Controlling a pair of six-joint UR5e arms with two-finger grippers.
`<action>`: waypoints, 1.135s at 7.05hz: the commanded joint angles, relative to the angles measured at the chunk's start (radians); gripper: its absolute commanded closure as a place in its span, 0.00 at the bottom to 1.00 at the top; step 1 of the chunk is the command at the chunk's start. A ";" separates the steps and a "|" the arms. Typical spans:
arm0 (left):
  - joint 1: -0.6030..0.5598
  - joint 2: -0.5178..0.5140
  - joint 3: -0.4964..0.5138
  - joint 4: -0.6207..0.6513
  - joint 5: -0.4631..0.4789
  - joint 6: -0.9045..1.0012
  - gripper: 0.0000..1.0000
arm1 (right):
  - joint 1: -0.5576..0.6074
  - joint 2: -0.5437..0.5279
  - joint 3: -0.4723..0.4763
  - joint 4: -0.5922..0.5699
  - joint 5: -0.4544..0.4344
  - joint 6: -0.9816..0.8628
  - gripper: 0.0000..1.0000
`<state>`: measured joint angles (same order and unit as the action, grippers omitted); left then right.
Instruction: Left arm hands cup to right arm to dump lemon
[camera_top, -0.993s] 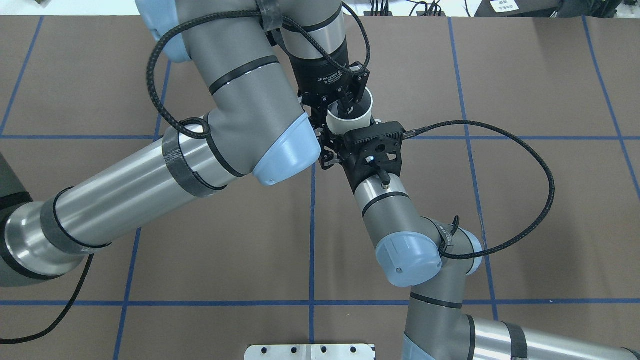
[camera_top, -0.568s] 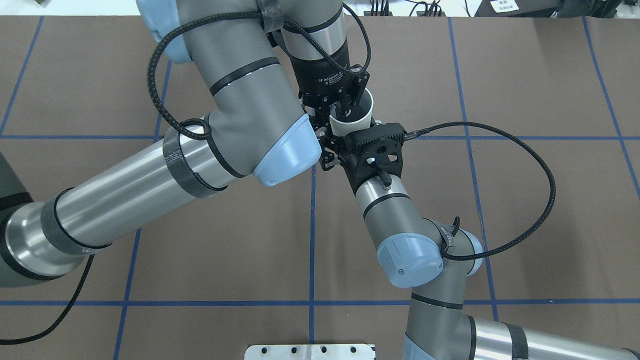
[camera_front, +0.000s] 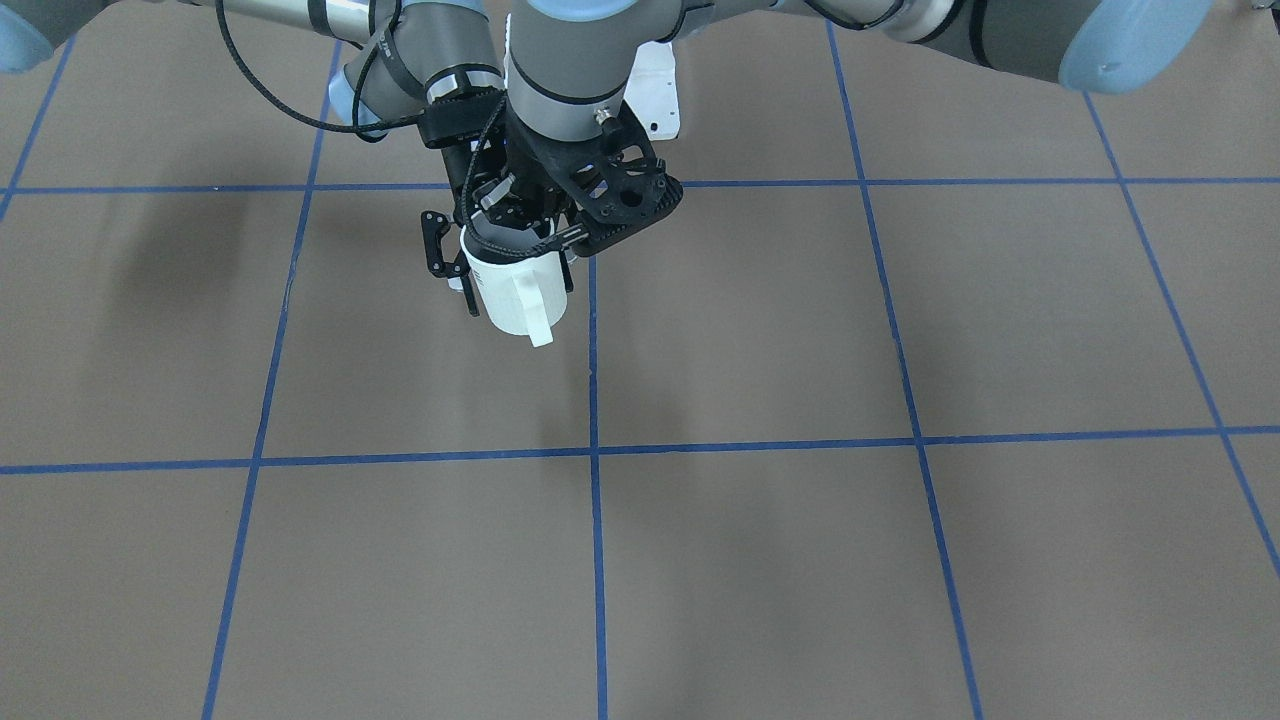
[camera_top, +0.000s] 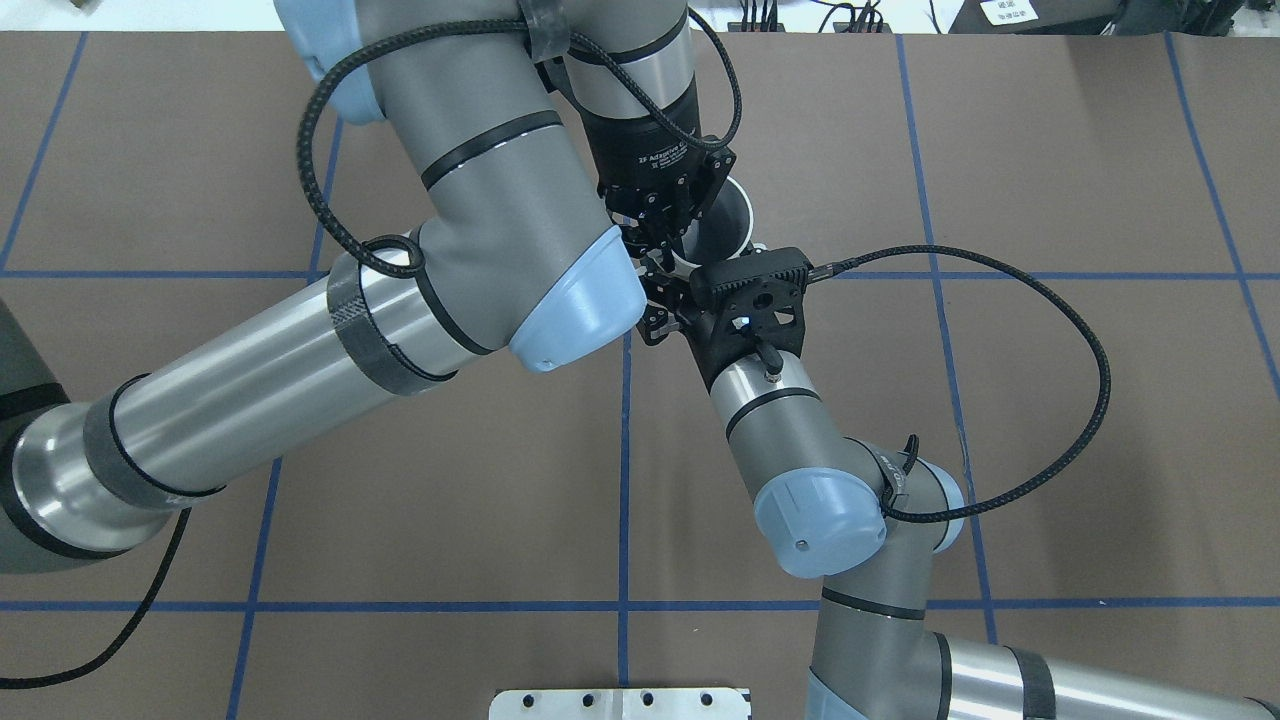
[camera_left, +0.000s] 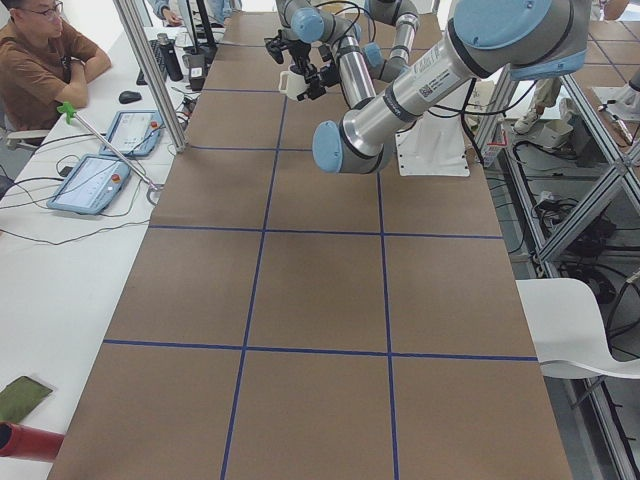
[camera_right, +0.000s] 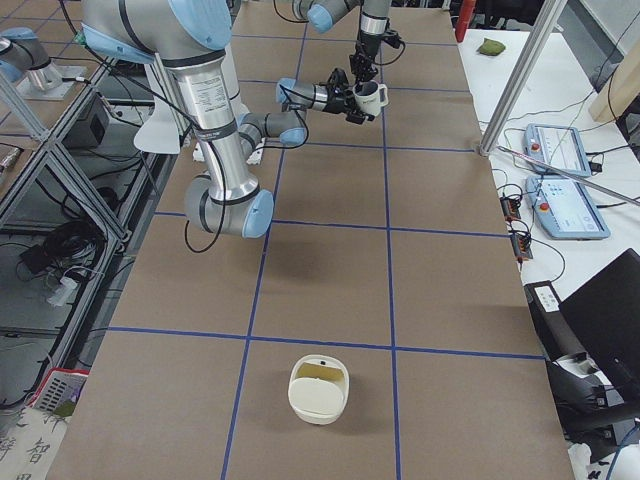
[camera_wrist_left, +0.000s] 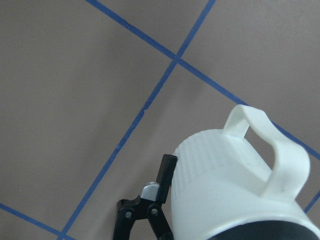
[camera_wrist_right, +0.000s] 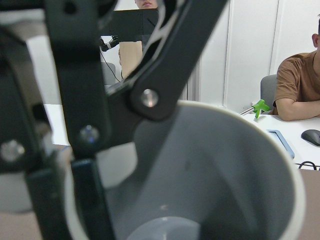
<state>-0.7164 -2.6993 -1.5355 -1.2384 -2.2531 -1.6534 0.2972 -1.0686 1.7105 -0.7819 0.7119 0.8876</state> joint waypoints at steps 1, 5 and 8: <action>-0.002 -0.008 -0.002 0.011 0.000 0.000 1.00 | -0.006 -0.008 0.001 0.006 0.001 -0.007 0.01; -0.040 -0.028 -0.002 0.030 0.000 0.001 1.00 | -0.039 -0.060 0.012 0.104 0.000 -0.018 0.01; -0.176 -0.014 -0.015 0.031 -0.069 0.071 1.00 | -0.038 -0.083 0.024 0.138 0.001 -0.021 0.01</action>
<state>-0.8402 -2.7214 -1.5414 -1.2085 -2.3063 -1.6278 0.2586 -1.1486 1.7305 -0.6520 0.7115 0.8684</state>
